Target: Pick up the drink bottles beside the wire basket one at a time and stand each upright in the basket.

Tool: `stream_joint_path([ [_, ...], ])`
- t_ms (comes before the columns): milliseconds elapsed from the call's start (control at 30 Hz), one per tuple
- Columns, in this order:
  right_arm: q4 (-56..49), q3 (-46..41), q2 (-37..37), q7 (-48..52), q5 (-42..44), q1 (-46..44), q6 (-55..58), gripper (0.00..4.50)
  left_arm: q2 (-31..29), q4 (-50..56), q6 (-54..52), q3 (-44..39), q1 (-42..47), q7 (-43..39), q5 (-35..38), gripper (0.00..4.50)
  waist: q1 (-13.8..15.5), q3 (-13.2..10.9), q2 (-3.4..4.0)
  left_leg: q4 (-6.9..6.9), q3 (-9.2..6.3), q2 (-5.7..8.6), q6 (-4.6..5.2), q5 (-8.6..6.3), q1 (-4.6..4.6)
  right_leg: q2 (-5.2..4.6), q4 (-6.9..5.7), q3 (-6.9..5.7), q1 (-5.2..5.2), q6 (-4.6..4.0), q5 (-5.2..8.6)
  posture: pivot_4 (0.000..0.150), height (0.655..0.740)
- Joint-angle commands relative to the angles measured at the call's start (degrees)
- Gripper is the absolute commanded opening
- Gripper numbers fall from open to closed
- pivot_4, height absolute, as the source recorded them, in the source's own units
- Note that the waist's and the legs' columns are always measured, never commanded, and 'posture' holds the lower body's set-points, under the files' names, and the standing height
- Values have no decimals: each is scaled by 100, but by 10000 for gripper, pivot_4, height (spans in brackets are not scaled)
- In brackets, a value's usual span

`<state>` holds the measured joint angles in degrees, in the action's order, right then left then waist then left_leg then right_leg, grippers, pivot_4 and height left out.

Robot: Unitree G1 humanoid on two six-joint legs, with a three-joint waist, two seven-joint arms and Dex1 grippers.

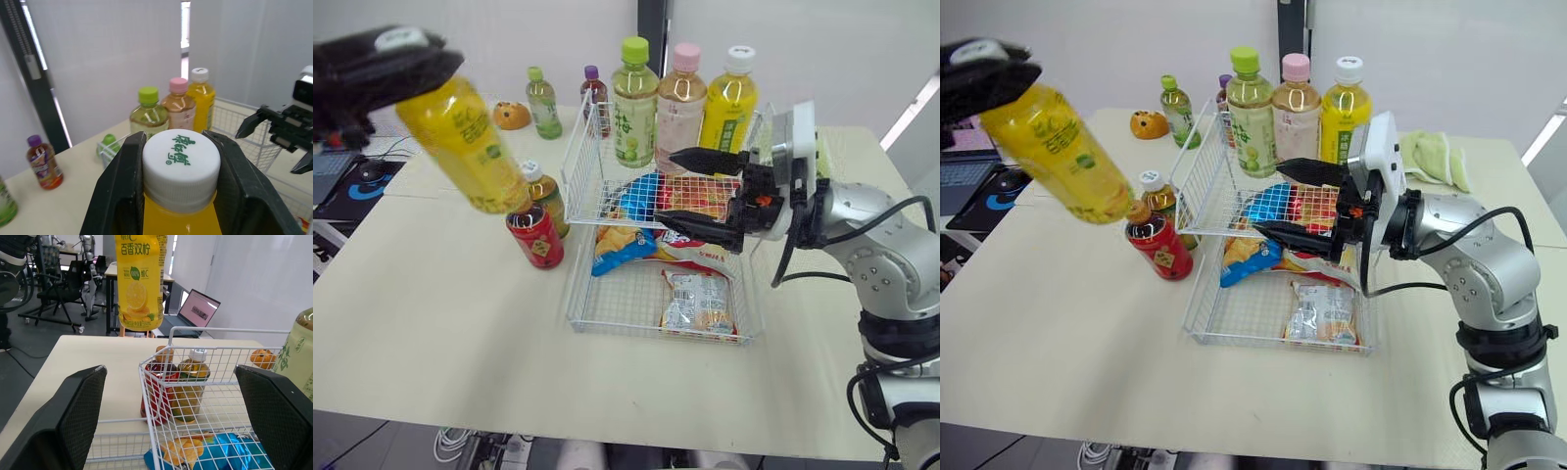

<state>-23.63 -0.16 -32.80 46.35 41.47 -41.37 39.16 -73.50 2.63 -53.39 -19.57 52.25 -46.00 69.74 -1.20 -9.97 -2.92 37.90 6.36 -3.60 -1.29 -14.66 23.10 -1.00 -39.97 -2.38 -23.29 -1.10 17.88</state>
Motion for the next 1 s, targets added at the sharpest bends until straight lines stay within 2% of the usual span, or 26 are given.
stream_joint_path([
  [33,-331,-309,-139,-219,-3,52,-28,45000,319,-468,25,520,1281,-442,-242,13717,28,-1,1,3,-1,2,0,0,2,0,-1,0,0,2,1,1500,7400],
  [200,-563,-495,-309,-543,21,225,56,45000,1130,-861,47,1156,2183,-1073,-809,13717,55,-5,9,2,3,3,-1,0,2,0,-1,7,-3,7,4,1500,7400],
  [300,-882,-715,-449,-833,105,437,205,45000,1940,-1160,288,1423,2574,-1281,-1143,13717,78,-7,11,7,2,2,-1,1,3,1,-7,7,-5,6,4,1500,7400],
  [500,-1579,-1124,-641,-1395,360,933,598,45000,3312,-1601,1079,1849,2755,-1631,-2041,13717,96,-7,12,7,5,4,-2,1,10,0,-2,12,-8,6,4,1500,7400],
  [833,-2594,-1794,-885,-2521,1020,1640,1182,45000,4706,-2787,2607,2405,2904,-2188,-3566,13717,89,-14,24,7,5,4,-2,2,10,1,-6,14,-9,6,4,1500,7400],
  [1000,-2861,-2050,-1037,-2963,1347,1914,1301,45000,5280,-3250,3053,2432,2972,-2335,-3935,13717,99,-14,24,9,5,6,-1,1,15,1,-2,14,-10,7,4,1500,7400],
])
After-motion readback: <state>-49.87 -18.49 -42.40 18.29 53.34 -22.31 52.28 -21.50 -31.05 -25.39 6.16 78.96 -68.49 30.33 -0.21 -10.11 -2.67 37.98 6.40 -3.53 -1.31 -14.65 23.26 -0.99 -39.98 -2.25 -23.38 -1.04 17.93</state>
